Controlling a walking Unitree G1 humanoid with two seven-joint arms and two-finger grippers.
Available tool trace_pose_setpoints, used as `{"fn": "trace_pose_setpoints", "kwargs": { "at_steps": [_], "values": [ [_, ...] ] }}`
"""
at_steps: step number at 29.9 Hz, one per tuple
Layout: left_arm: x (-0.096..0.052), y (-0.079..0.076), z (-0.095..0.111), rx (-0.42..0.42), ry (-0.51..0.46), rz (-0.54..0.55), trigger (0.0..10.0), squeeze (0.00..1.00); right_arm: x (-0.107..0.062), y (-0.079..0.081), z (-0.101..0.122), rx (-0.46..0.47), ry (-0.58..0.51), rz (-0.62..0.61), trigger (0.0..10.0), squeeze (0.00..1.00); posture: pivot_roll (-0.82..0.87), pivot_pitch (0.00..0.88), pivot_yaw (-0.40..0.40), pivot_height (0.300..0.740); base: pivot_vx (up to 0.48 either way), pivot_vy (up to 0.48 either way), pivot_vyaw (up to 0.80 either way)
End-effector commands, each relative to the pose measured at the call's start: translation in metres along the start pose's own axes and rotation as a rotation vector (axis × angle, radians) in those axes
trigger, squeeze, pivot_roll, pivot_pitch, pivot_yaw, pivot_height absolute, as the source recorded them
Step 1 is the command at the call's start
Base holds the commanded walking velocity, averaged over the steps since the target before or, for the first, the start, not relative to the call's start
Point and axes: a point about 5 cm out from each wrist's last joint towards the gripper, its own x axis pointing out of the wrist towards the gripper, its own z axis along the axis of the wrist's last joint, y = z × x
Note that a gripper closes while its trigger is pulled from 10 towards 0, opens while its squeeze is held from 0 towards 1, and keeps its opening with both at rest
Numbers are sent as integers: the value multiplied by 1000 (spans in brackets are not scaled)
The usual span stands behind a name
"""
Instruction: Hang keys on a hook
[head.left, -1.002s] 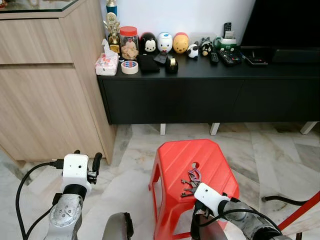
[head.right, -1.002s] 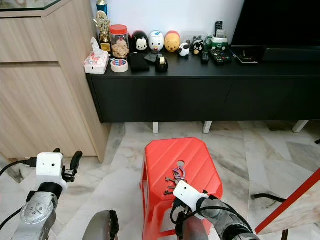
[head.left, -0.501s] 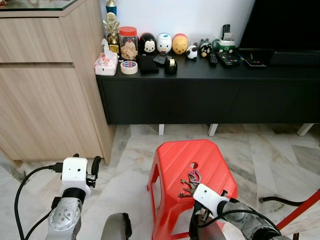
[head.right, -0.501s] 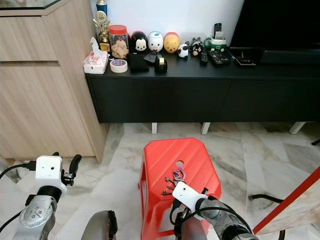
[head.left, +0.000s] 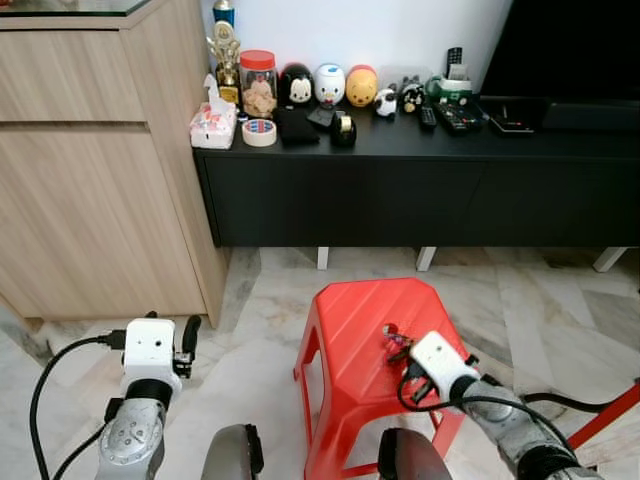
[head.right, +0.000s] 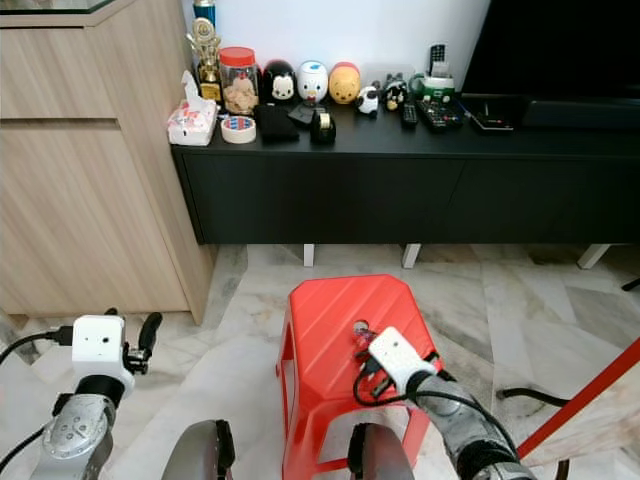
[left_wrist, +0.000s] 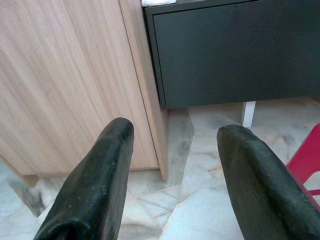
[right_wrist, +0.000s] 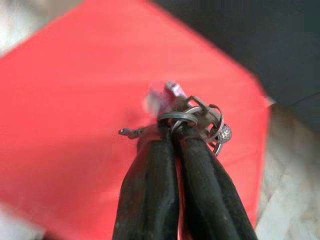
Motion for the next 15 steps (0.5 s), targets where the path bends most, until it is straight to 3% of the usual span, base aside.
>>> {"fn": "trace_pose_setpoints", "kwargs": {
  "at_steps": [1, 5, 8, 9, 10, 11, 12, 15],
  "values": [
    [1, -4, -3, 13, 3, -5, 10000, 0, -3, -13, 7, 67, -63, -87, 0, 0, 86, 0, -89, 574, 0, 0, 0],
    [1, -4, -6, 15, 8, 0, 10000, 0, -5, -22, 16, 154, -125, -170, 0, 0, 89, 0, -95, 574, 0, 0, 0],
    [3, -2, -7, 22, 6, 11, 10000, 0, -6, -27, 29, 344, -197, -225, 0, 0, 98, 0, -100, 574, 0, 0, 0],
    [4, 0, -8, 28, 6, 17, 10000, 0, -7, -27, 37, 434, -237, -235, 667, 0, 98, 0, -99, 574, 0, 0, 0],
    [4, 1, -9, 30, 7, 19, 10000, 0, -7, -26, 39, 462, -250, -235, 2275, 0, 98, 0, -98, 574, 0, 0, 0],
    [5, 1, -9, 30, 9, 20, 10000, 0, -6, -25, 40, 473, -255, -235, 2275, 0, 98, 0, -98, 574, 0, 0, 0],
    [6, 2, -10, 43, 7, 20, 10000, 0, -6, -21, 45, 511, -276, -221, 10000, 0, 101, 0, -97, 574, 0, 0, 0],
    [10, 4, -8, 55, -2, 21, 10000, 0, -7, -15, 57, 551, -319, -205, 10000, 0, 103, 0, -88, 574, 0, 0, 0]
  ]
}}
